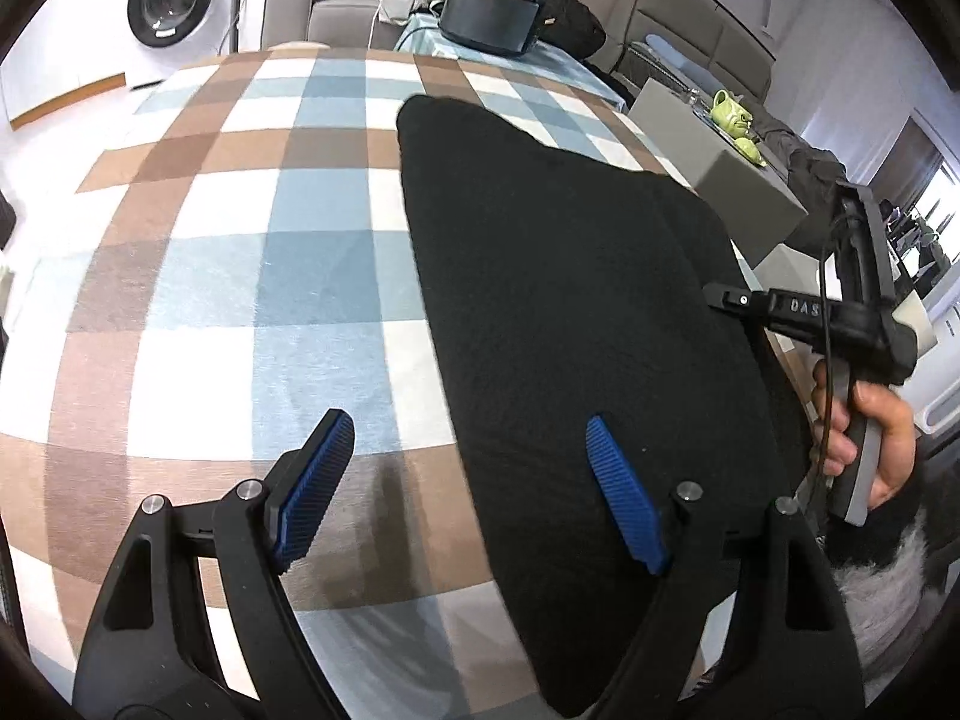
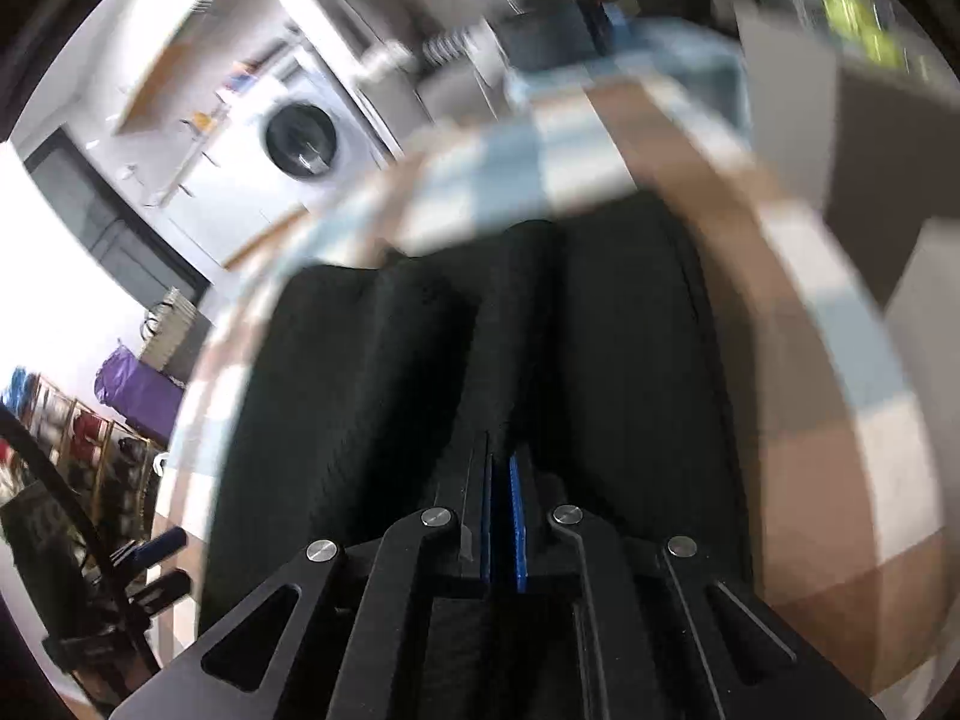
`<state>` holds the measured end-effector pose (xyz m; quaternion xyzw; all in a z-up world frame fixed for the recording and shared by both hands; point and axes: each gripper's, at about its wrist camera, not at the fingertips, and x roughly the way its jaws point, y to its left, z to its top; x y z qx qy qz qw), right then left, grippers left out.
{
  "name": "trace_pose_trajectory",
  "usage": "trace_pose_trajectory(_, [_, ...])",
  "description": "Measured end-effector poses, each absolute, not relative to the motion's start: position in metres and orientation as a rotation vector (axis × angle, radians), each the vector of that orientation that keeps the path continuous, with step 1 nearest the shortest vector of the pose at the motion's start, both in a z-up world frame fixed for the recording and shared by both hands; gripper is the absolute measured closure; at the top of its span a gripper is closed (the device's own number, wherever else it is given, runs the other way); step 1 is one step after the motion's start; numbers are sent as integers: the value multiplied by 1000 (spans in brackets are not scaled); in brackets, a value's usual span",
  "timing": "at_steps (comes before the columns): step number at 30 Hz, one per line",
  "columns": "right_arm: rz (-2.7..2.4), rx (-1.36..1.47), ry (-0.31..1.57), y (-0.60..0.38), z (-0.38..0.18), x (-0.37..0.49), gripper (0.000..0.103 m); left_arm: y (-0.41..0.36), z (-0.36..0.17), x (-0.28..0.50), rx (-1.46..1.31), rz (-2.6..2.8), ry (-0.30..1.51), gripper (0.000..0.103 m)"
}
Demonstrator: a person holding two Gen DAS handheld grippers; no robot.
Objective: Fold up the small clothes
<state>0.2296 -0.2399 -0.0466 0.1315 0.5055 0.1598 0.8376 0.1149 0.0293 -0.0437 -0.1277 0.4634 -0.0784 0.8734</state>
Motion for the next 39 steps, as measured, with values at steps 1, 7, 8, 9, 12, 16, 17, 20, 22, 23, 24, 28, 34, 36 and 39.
trace_pose_trajectory(1, [346, 273, 1059, -241, -45, 225, 96, 28, -45, 117, -269, -165, 972, 25])
trace_pose_trajectory(7, [360, 274, 982, -259, -24, 183, 69, 24, -61, 142, -310, -155, 1025, 25])
trace_pose_trajectory(8, [353, 272, 968, -263, -21, 175, 65, 23, -62, 145, -312, -157, 1028, 25])
trace_pose_trajectory(9, [335, 267, 957, -269, -18, 167, 60, 21, -64, 149, -310, -164, 1030, 25])
trace_pose_trajectory(12, [290, 265, 943, -288, -15, 142, 58, 13, -68, 159, -309, -184, 1033, 34])
trace_pose_trajectory(16, [289, 290, 971, -296, -28, 134, 53, 6, -71, 165, -322, -200, 996, 74])
trace_pose_trajectory(17, [298, 295, 979, -293, -31, 134, 53, 5, -71, 165, -318, -203, 990, 76])
trace_pose_trajectory(20, [306, 256, 1009, -278, -41, 136, 64, 7, -70, 161, -323, -194, 965, 83])
trace_pose_trajectory(22, [299, 240, 1036, -272, -47, 137, 69, 11, -70, 157, -321, -178, 956, 84])
trace_pose_trajectory(23, [308, 254, 1044, -269, -49, 136, 70, 13, -70, 156, -322, -172, 954, 84])
trace_pose_trajectory(24, [331, 269, 1053, -265, -51, 134, 70, 17, -69, 153, -318, -159, 951, 84])
trace_pose_trajectory(28, [392, 225, 1069, -236, -54, 123, 71, 42, -68, 139, -318, -122, 948, 84])
trace_pose_trajectory(34, [510, 174, 1106, -199, -54, 109, 68, 76, -65, 122, -295, -71, 972, 78])
trace_pose_trajectory(36, [507, 180, 1090, -199, -50, 111, 67, 83, -61, 116, -308, -64, 965, 77])
trace_pose_trajectory(39, [505, 245, 1025, -206, -39, 114, 67, 87, -50, 103, -310, -66, 926, 66])
